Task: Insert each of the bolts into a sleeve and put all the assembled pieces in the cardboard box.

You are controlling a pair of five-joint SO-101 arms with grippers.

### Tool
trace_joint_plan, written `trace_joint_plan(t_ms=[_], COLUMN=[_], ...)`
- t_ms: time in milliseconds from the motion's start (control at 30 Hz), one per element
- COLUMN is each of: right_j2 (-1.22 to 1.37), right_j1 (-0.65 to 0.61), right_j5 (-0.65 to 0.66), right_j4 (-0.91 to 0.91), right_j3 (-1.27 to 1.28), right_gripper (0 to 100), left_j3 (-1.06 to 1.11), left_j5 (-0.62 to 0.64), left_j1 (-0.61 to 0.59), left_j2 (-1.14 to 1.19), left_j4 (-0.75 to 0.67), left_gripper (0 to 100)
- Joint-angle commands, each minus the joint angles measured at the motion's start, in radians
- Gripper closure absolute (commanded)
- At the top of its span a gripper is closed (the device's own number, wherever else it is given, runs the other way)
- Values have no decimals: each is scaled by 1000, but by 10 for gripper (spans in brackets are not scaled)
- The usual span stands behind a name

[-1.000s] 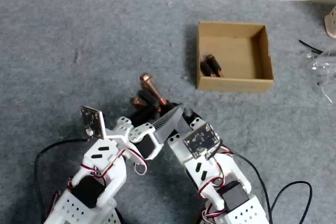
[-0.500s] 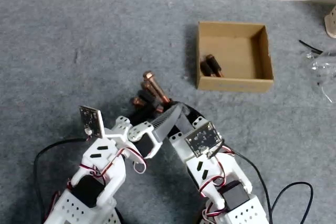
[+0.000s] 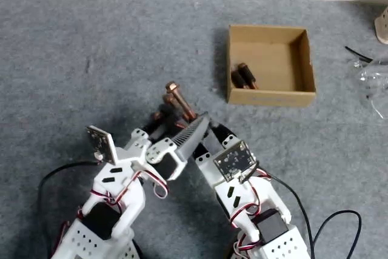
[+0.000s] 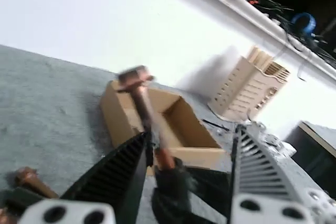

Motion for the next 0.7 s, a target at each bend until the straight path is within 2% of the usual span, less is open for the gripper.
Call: trace_joint_plan(t_ms=[0, 667], right_j2=[-18, -18], right_j1=[-2, -2], right_j5=[-12, -12], right_j4=[-5, -4], right_j3=[101, 101], right_gripper=[993, 993], left_j3=[-39, -96], left_j5=[-9, -11], left_j1=[36, 62], left_j2=[2, 4], left_j4=[-28, -8], left_gripper=[769, 769])
